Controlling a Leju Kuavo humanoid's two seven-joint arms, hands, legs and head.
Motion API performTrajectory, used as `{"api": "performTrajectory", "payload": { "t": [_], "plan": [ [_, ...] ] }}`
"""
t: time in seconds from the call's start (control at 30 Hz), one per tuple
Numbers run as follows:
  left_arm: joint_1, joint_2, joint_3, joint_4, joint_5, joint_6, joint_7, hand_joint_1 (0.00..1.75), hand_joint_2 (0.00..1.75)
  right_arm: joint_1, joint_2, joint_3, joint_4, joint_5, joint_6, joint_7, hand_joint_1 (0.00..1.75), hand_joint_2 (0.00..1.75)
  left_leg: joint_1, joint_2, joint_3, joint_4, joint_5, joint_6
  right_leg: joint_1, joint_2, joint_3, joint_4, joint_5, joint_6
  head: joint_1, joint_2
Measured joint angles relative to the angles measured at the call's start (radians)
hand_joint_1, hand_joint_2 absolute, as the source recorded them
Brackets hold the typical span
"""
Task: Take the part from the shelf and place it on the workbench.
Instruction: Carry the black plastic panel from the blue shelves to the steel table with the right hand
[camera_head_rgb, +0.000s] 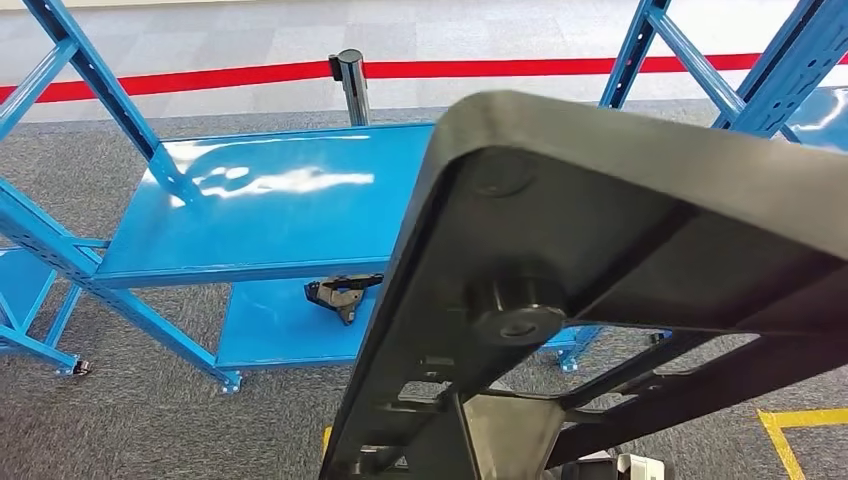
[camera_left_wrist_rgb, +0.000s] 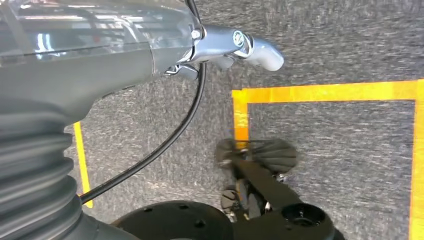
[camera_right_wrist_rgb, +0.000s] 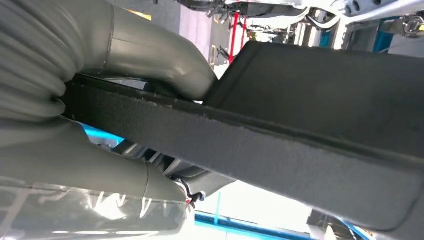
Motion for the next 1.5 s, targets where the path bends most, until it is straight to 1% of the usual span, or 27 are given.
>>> {"api": "performTrajectory", "payload": {
  "t": [0.07, 0.13, 0.2, 0.23, 0.33, 0.4, 0.47, 0.5, 0.53, 0.57, 0.63, 0.7, 0.73, 0.77, 0.83, 0.9, 0.97, 1.0, 1.03, 1.1, 1.17, 1.23, 1.27, 1.37, 1.4, 1.47, 1.5],
  "plan": [
    [0.0, 0.004, 0.001, 0.0, 0.0, 0.0, 0.001, 0.0, 1.75, 0.005, 0.0, 0.0, 0.009, -0.008, 0.002, 0.0, 1.75, 1.75, 0.007, 0.0, 0.036, 0.009, 0.033, -0.006, -0.003, 0.0, -0.031, 0.007, 0.02, 0.004, 0.0, 0.0],
    [-0.002, 0.007, 0.001, 0.0, 0.0, 0.001, 0.006, 0.0, 1.75, 0.014, 0.0, -0.001, 0.016, -0.013, 0.003, -0.002, 1.75, 1.75, 0.015, 0.0, 0.128, -0.11, 0.082, -0.013, -0.007, 0.0, -0.058, 0.018, 0.034, 0.013, 0.0, 0.0],
    [-0.004, 0.009, 0.002, 0.0, -0.002, 0.002, 0.013, 0.0, 1.75, 0.022, 0.0, -0.003, 0.019, -0.016, 0.004, -0.007, 1.75, 1.75, 0.015, -0.004, 0.212, -0.244, 0.077, -0.014, -0.008, 0.0, -0.073, 0.028, 0.048, 0.027, 0.0, 0.0],
    [-0.005, 0.01, 0.002, 0.0, -0.003, 0.003, 0.016, 0.0, 1.75, 0.026, 0.0, -0.004, 0.019, -0.016, 0.004, -0.01, 1.75, 1.75, 0.013, -0.006, 0.231, -0.279, 0.066, -0.011, -0.007, 0.0, -0.076, 0.03, 0.057, 0.033, 0.0, 0.0],
    [-0.002, 0.011, 0.006, 0.0, -0.008, 0.004, 0.022, 0.0, 1.75, 0.038, -0.001, -0.005, 0.02, -0.01, 0.004, -0.019, 1.75, 1.75, 0.008, -0.006, 0.217, -0.284, 0.077, 0.017, -0.01, 0.0, -0.083, 0.03, 0.067, 0.049, 0.0, 0.0],
    [-0.002, 0.013, 0.008, 0.0, -0.01, 0.004, 0.025, 0.0, 1.75, 0.045, -0.001, -0.005, 0.02, -0.004, 0.004, -0.022, 1.75, 1.75, 0.008, 0.0, 0.193, -0.284, 0.098, 0.038, -0.012, 0.0, -0.102, 0.08, 0.003, 0.055, 0.001, 0.0],
    [-0.002, 0.016, 0.009, 0.0, -0.011, 0.003, 0.024, 0.0, 1.75, 0.048, -0.002, -0.005, 0.02, 0.002, 0.004, -0.024, 1.75, 1.75, 0.004, 0.003, 0.162, -0.282, 0.122, 0.048, -0.01, 0.0, -0.131, 0.198, -0.098, 0.055, 0.002, 0.0],
    [-0.002, 0.017, 0.01, 0.0, -0.012, 0.003, 0.023, 0.0, 1.75, 0.049, -0.002, -0.005, 0.02, 0.004, 0.004, -0.026, 1.75, 1.75, 0.001, 0.004, 0.145, -0.281, 0.134, 0.05, -0.009, 0.0, -0.141, 0.259, -0.128, 0.054, 0.002, 0.0],
    [-0.002, 0.018, 0.01, 0.0, -0.013, 0.002, 0.021, 0.0, 1.75, 0.05, -0.002, -0.005, 0.02, 0.006, 0.004, -0.027, 1.75, 1.75, -0.002, 0.004, 0.127, -0.278, 0.145, 0.052, -0.009, 0.0, -0.139, 0.299, -0.133, 0.053, 0.002, 0.0],
    [-0.002, 0.018, 0.011, 0.0, -0.013, 0.002, 0.018, 0.0, 1.75, 0.051, -0.002, -0.005, 0.02, 0.007, 0.004, -0.028, 1.75, 1.75, -0.006, 0.005, 0.109, -0.274, 0.155, 0.052, -0.007, 0.0, -0.122, 0.308, -0.117, 0.051, 0.002, 0.0],
    [-0.002, 0.018, 0.013, 0.0, -0.014, 0.001, 0.012, 0.0, 1.75, 0.051, -0.001, -0.004, 0.02, 0.011, 0.006, -0.03, 1.75, 1.75, -0.01, 0.005, 0.078, -0.267, 0.175, 0.052, 0.0, 0.0, -0.039, 0.224, -0.064, 0.04, 0.002, 0.0],
    [-0.002, 0.019, 0.016, 0.0, -0.013, -0.002, 0.006, 0.0, 1.75, 0.049, 0.0, -0.003, 0.019, 0.017, 0.008, -0.031, 1.75, 1.75, -0.015, 0.004, 0.059, -0.262, 0.192, 0.047, 0.011, 0.0, 0.072, 0.071, -0.063, 0.025, 0.002, 0.0],
    [-0.002, 0.019, 0.017, -0.001, -0.012, -0.004, 0.003, 0.0, 1.75, 0.048, 0.0, -0.003, 0.019, 0.023, 0.01, -0.033, 1.75, 1.75, -0.015, 0.003, 0.055, -0.262, 0.202, 0.042, 0.015, 0.001, 0.106, 0.016, -0.075, 0.02, 0.002, 0.0],
    [-0.003, 0.019, 0.018, -0.001, -0.012, -0.005, 0.001, 0.0, 1.75, 0.047, 0.001, -0.003, 0.018, 0.028, 0.011, -0.035, 1.75, 1.75, -0.015, 0.003, 0.051, -0.263, 0.211, 0.037, 0.019, 0.001, 0.122, -0.015, -0.085, 0.017, 0.001, 0.0],
    [-0.002, 0.022, 0.021, -0.001, -0.011, -0.007, -0.002, 0.0, 1.75, 0.047, 0.002, -0.003, 0.018, 0.039, 0.014, -0.04, 1.75, 1.75, -0.013, 0.002, 0.045, -0.264, 0.222, 0.026, 0.016, 0.001, 0.108, -0.025, -0.073, 0.011, 0.001, 0.0],
    [0.0, 0.025, 0.023, -0.001, -0.011, -0.006, -0.002, 0.0, 1.75, 0.047, 0.007, -0.003, 0.018, 0.042, 0.015, -0.045, 1.75, 1.75, -0.01, 0.001, 0.028, -0.227, 0.174, 0.018, 0.011, 0.0, 0.084, -0.028, -0.054, 0.001, 0.001, 0.0],
    [0.001, 0.027, 0.024, -0.001, -0.011, -0.001, -0.002, 0.0, 1.75, 0.05, 0.014, -0.003, 0.018, 0.036, 0.013, -0.05, 1.75, 1.75, -0.006, 0.0, 0.003, -0.121, 0.076, 0.012, 0.009, 0.001, 0.06, -0.028, -0.035, -0.003, 0.0, 0.0],
    [0.001, 0.028, 0.025, -0.001, -0.01, 0.002, -0.002, 0.0, 1.75, 0.053, 0.018, -0.003, 0.018, 0.03, 0.011, -0.051, 1.75, 1.75, -0.004, 0.0, -0.008, -0.057, 0.042, 0.009, 0.009, 0.001, 0.048, -0.027, -0.025, -0.003, 0.0, 0.0],
    [0.001, 0.029, 0.025, -0.001, -0.01, 0.004, -0.002, 0.0, 1.75, 0.055, 0.022, -0.003, 0.018, 0.025, 0.01, -0.052, 1.75, 1.75, -0.003, 0.0, -0.011, -0.006, 0.032, 0.007, 0.008, 0.002, 0.035, -0.025, -0.016, -0.002, 0.0, 0.0],
    [0.001, 0.029, 0.026, -0.001, -0.008, 0.007, -0.003, 0.0, 1.75, 0.058, 0.026, -0.003, 0.018, 0.017, 0.008, -0.052, 1.75, 1.75, 0.0, -0.001, 0.02, 0.009, 0.076, 0.004, 0.007, 0.008, 0.009, -0.019, 0.001, 0.003, 0.0, 0.0],
    [0.001, 0.029, 0.028, -0.001, -0.007, 0.009, -0.004, 0.0, 1.75, 0.061, 0.029, -0.003, 0.015, 0.013, 0.006, -0.052, 1.75, 1.75, 0.005, -0.02, 0.114, -0.112, 0.116, 0.003, 0.004, 0.017, -0.013, -0.009, 0.014, 0.011, 0.0, 0.0],
    [0.001, 0.029, 0.031, -0.001, -0.006, 0.012, -0.003, 0.0, 1.75, 0.063, 0.032, -0.004, 0.009, 0.013, 0.005, -0.052, 1.75, 1.75, 0.008, -0.049, 0.201, -0.248, 0.099, 0.004, 0.005, 0.027, -0.028, 0.003, 0.024, 0.021, 0.0, 0.0],
    [0.001, 0.029, 0.033, -0.001, -0.006, 0.013, -0.002, 0.0, 1.75, 0.064, 0.033, -0.004, 0.006, 0.013, 0.004, -0.052, 1.75, 1.75, 0.008, -0.057, 0.22, -0.283, 0.085, 0.006, 0.006, 0.032, -0.034, 0.007, 0.029, 0.026, 0.0, 0.0],
    [0.003, 0.029, 0.039, -0.001, -0.007, 0.014, 0.002, 0.0, 1.75, 0.07, 0.035, -0.005, 0.001, 0.018, 0.004, -0.052, 1.75, 1.75, 0.005, -0.039, 0.215, -0.292, 0.083, 0.023, 0.005, 0.045, -0.048, 0.012, 0.042, 0.039, 0.0, 0.0],
    [0.004, 0.029, 0.04, -0.001, -0.007, 0.014, 0.002, 0.0, 1.75, 0.071, 0.036, -0.005, 0.0, 0.021, 0.003, -0.051, 1.75, 1.75, 0.006, -0.03, 0.211, -0.292, 0.087, 0.031, 0.004, 0.042, -0.056, 0.026, 0.03, 0.042, 0.001, 0.0],
    [0.004, 0.029, 0.042, -0.001, -0.007, 0.014, 0.002, 0.0, 1.75, 0.072, 0.036, -0.006, -0.002, 0.025, 0.0, -0.05, 1.75, 1.75, 0.008, -0.01, 0.2, -0.293, 0.096, 0.045, 0.003, 0.027, -0.095, 0.11, -0.026, 0.046, 0.002, 0.0],
    [0.005, 0.029, 0.042, -0.001, -0.008, 0.014, 0.001, 0.0, 1.75, 0.073, 0.036, -0.007, -0.003, 0.027, -0.001, -0.049, 1.75, 1.75, 0.007, 0.0, 0.193, -0.293, 0.1, 0.049, 0.003, 0.022, -0.125, 0.182, -0.065, 0.048, 0.003, 0.0]
  ]
}}
